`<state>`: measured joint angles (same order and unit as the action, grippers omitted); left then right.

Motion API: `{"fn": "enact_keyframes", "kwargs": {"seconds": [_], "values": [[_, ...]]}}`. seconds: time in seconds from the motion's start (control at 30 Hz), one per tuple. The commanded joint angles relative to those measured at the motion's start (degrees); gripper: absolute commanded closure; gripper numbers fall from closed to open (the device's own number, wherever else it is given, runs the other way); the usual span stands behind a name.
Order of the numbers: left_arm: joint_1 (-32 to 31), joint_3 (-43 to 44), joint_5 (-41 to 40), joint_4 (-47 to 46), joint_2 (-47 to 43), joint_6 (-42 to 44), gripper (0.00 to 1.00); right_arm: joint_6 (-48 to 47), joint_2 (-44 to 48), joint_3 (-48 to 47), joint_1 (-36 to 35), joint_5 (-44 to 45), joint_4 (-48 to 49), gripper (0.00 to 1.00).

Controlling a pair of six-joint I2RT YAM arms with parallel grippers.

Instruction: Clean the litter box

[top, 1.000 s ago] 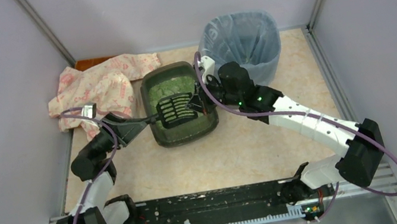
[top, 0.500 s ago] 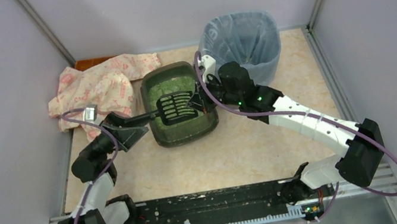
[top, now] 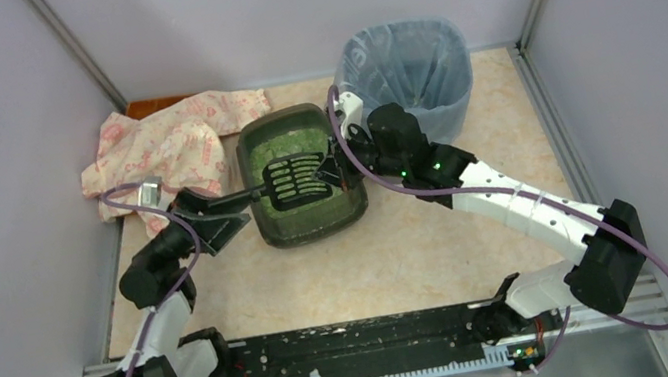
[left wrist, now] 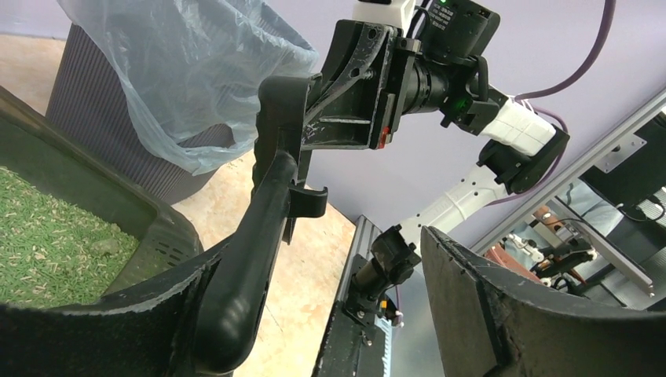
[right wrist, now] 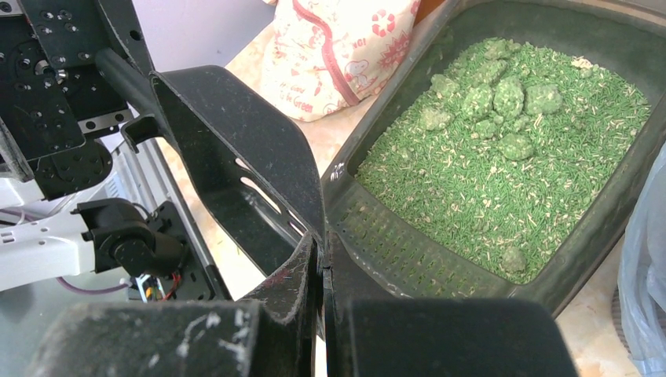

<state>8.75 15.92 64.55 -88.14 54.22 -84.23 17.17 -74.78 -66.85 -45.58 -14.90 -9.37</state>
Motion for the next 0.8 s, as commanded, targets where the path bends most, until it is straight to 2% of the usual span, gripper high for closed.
{"fn": "enact_keyframes", "kwargs": {"seconds": [0.0,0.2,0.27,0.33,0.5,0.67,0.77], "values": [[-0.2,1.1,-0.4,-4.1,-0.4,1.0,0.22,0.1,0.6,-2.0,-0.2,0.2,2.8,1.0],[-0.2,0.7,-1.5,-4.4,-0.4,0.6,0.35,0.1,0.5,-1.7,-0.2,0.1,3.0,1.0],[-0.2,0.8,-2.1,-3.6,-0.3,0.6,0.32,0.2,0.5,-1.6,-0.2,0.0,2.9,1.0],[-0.2,1.0,-2.7,-3.4,-0.2,0.9,0.2,0.2,0.6,-1.2,-0.2,-0.5,3.2,1.0],[-0.3,1.7,-3.7,-1.9,0.0,2.0,0.12,0.6,1.0,-0.5,-0.2,-0.8,3.7,1.0],[-0.3,1.6,-4.7,-1.9,0.1,2.0,0.12,0.6,1.6,-0.2,-0.2,-0.4,3.3,1.0],[-0.3,1.2,-5.0,-2.2,0.1,1.9,0.2,0.6,1.4,0.1,-0.2,-0.2,3.5,1.0]]}}
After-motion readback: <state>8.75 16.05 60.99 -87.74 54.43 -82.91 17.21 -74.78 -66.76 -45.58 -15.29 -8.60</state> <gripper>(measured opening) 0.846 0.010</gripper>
